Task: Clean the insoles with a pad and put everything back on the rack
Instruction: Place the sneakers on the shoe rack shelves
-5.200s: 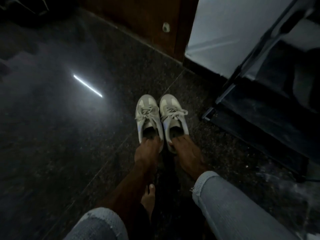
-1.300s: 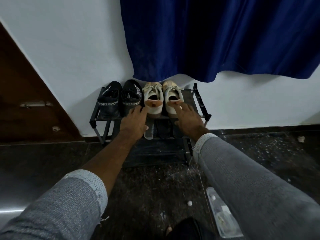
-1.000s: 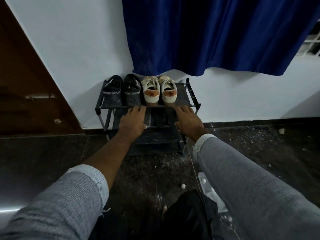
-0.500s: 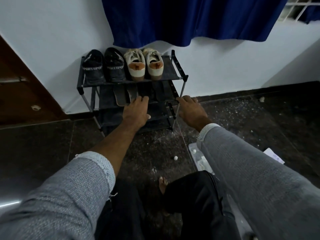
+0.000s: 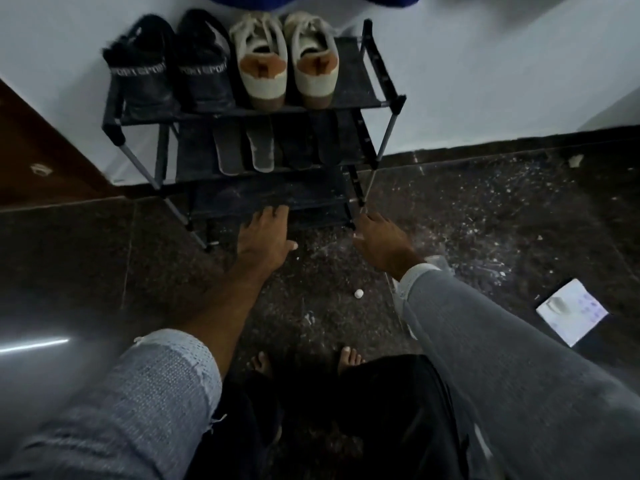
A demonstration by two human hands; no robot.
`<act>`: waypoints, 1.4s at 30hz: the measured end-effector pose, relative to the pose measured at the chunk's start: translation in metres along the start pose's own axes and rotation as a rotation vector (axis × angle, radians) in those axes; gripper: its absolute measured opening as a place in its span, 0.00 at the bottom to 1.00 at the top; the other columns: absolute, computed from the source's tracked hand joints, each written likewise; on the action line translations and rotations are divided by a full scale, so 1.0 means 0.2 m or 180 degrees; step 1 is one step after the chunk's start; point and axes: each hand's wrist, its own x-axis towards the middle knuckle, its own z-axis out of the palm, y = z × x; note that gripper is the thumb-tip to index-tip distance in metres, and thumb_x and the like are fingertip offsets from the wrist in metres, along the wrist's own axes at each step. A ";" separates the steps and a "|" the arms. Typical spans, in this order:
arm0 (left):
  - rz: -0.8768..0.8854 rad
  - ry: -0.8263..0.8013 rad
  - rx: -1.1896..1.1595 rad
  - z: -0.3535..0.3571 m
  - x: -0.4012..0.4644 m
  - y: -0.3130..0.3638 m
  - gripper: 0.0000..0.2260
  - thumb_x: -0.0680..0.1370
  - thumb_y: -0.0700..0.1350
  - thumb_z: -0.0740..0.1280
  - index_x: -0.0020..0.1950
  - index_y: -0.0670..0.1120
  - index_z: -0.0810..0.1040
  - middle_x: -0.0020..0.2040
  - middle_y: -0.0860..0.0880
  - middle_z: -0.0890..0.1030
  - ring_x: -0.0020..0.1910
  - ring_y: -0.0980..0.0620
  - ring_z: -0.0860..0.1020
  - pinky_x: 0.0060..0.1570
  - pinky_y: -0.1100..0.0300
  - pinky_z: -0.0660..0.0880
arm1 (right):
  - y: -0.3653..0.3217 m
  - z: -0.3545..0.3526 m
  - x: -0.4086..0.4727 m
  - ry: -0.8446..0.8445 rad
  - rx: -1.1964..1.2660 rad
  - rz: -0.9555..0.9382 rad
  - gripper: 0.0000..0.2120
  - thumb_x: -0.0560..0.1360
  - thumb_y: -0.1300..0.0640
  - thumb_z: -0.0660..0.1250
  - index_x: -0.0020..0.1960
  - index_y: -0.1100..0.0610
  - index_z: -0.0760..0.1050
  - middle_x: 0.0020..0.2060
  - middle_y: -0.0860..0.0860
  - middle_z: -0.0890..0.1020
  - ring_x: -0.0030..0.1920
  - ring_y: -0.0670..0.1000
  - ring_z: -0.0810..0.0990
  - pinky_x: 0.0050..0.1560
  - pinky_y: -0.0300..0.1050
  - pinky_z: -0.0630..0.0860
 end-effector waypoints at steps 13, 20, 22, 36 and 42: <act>-0.0249 -0.0914 0.0097 1.02 0.37 -0.16 0.32 0.77 0.52 0.67 0.76 0.48 0.56 0.74 0.44 0.63 0.72 0.42 0.63 0.67 0.45 0.64 | 0.58 1.00 0.40 -0.1172 -0.0048 0.0339 0.22 0.80 0.49 0.62 0.69 0.59 0.65 0.67 0.60 0.71 0.65 0.63 0.72 0.63 0.56 0.70; -0.0154 -0.1227 0.0244 1.58 0.41 -0.27 0.31 0.77 0.53 0.66 0.76 0.49 0.57 0.74 0.45 0.64 0.71 0.43 0.65 0.67 0.47 0.64 | 0.74 1.49 0.53 -0.1162 0.0163 0.0705 0.19 0.81 0.49 0.58 0.69 0.57 0.66 0.65 0.60 0.71 0.63 0.63 0.73 0.61 0.56 0.71; -0.0176 -0.1311 0.0244 1.69 0.42 -0.29 0.32 0.77 0.54 0.66 0.77 0.49 0.56 0.75 0.45 0.63 0.72 0.44 0.64 0.68 0.48 0.64 | 0.77 1.61 0.55 -0.1180 0.0191 0.0753 0.19 0.81 0.50 0.58 0.69 0.56 0.65 0.66 0.60 0.70 0.62 0.64 0.73 0.61 0.57 0.72; -0.0161 -0.1317 0.0140 2.03 0.47 -0.31 0.32 0.76 0.54 0.67 0.76 0.51 0.56 0.73 0.45 0.65 0.70 0.43 0.67 0.66 0.45 0.68 | 0.60 1.94 0.69 -0.1398 -0.0345 -0.0398 0.23 0.79 0.61 0.59 0.73 0.53 0.62 0.71 0.58 0.60 0.63 0.64 0.72 0.58 0.57 0.76; -0.0171 -0.1215 0.0191 2.05 0.46 -0.32 0.28 0.76 0.55 0.66 0.74 0.51 0.60 0.70 0.47 0.68 0.68 0.45 0.69 0.63 0.47 0.70 | 0.53 1.90 0.73 -0.1580 -0.0765 -0.0619 0.22 0.81 0.61 0.54 0.75 0.55 0.60 0.74 0.60 0.56 0.67 0.64 0.67 0.59 0.55 0.73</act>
